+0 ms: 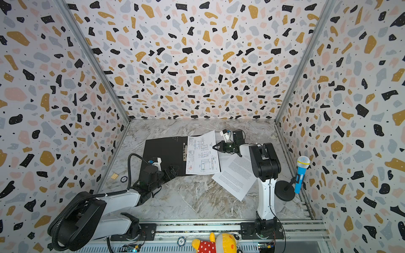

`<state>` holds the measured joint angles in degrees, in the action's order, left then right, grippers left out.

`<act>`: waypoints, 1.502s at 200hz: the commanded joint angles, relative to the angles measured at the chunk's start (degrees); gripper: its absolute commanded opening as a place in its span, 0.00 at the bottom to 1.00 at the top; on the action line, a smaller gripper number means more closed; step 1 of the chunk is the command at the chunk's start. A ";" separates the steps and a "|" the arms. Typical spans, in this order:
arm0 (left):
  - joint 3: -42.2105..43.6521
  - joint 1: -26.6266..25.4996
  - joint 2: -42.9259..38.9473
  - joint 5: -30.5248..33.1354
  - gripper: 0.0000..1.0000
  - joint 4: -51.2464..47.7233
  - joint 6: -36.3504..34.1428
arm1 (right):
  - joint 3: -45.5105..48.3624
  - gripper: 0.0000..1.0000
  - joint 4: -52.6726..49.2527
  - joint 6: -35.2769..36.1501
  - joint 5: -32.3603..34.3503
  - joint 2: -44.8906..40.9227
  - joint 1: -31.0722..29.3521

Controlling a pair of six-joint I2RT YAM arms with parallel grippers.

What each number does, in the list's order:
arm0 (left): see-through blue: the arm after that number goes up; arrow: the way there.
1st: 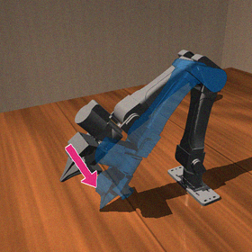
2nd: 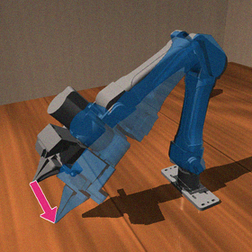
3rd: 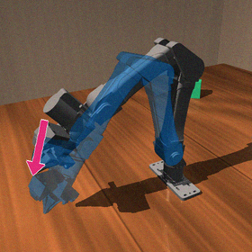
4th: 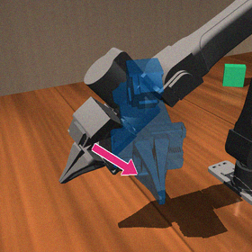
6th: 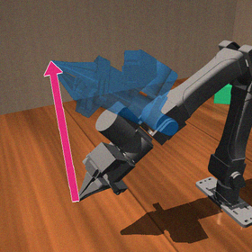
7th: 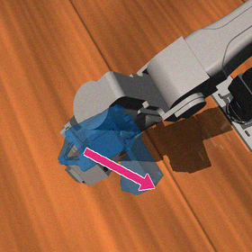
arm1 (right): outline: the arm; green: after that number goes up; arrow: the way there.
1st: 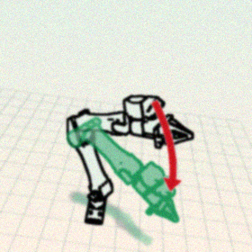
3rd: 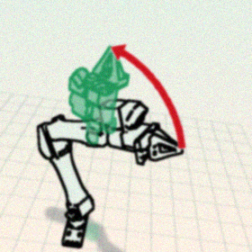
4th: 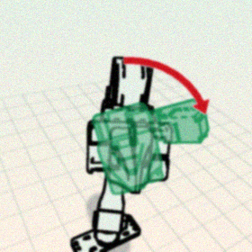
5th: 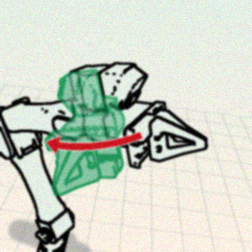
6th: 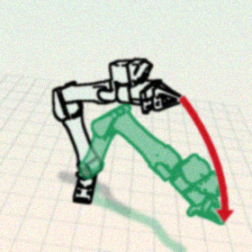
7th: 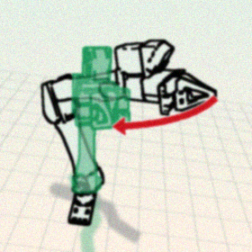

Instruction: Put the files into the folder

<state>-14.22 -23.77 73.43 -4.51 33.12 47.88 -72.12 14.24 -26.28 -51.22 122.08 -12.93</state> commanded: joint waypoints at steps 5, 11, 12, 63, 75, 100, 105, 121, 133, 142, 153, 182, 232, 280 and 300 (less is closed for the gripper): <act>0.59 0.39 0.14 -0.76 1.00 2.47 0.21 | -1.54 0.00 -1.49 1.83 -0.24 0.07 -0.34; 0.67 0.38 0.05 -0.72 1.00 2.39 0.11 | -1.75 0.00 -1.76 2.09 -0.21 0.13 -0.34; 0.68 0.38 0.05 -0.74 1.00 2.38 0.07 | -1.82 0.00 -1.81 2.19 -0.20 0.15 -0.34; 0.95 0.33 -0.13 -0.72 1.00 2.38 0.06 | -4.31 0.00 -6.45 6.23 -0.97 0.70 -0.17; 0.86 0.37 -0.15 -0.76 1.00 2.31 0.06 | -4.33 0.00 -6.75 6.42 -1.09 0.79 -0.17; 0.69 0.37 0.13 -0.74 1.00 2.56 0.24 | -3.43 0.00 -3.82 3.64 -1.46 1.02 -0.59; 0.60 0.38 0.30 -0.92 1.00 2.58 0.18 | -3.56 0.00 -3.63 3.41 -1.48 1.25 -0.76; 0.51 0.35 0.40 -1.25 1.00 2.57 0.15 | -4.45 0.00 -3.70 3.19 -1.39 1.94 -1.05; 0.66 0.35 0.20 -1.22 1.00 2.45 0.00 | -5.21 0.00 -3.96 3.00 -1.29 2.40 -1.05; 0.84 0.38 0.05 -1.15 1.00 2.42 0.05 | -5.61 0.00 -4.02 2.95 -1.14 2.61 -1.05; 0.90 0.35 0.05 -1.01 0.99 2.50 0.08 | -6.05 0.00 -4.10 2.93 -1.20 2.82 -1.11; 0.73 0.36 0.48 -1.27 1.00 2.71 0.06 | -7.67 0.00 -5.40 3.63 -1.06 3.72 -1.13; 0.68 0.39 0.88 -1.28 1.00 3.00 0.23 | -8.73 0.00 -5.74 2.57 0.43 4.61 -0.96; 0.59 0.33 1.11 -1.46 1.00 3.05 0.29 | -10.43 0.00 -7.12 3.31 0.35 5.55 -1.31; 0.59 0.37 1.20 -1.38 1.00 3.17 0.37 | -10.41 0.00 -7.21 3.17 0.94 5.56 -1.30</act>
<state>-13.85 -23.77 74.30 -5.54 34.13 47.88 -80.86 8.78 -23.51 -50.89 128.29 -13.93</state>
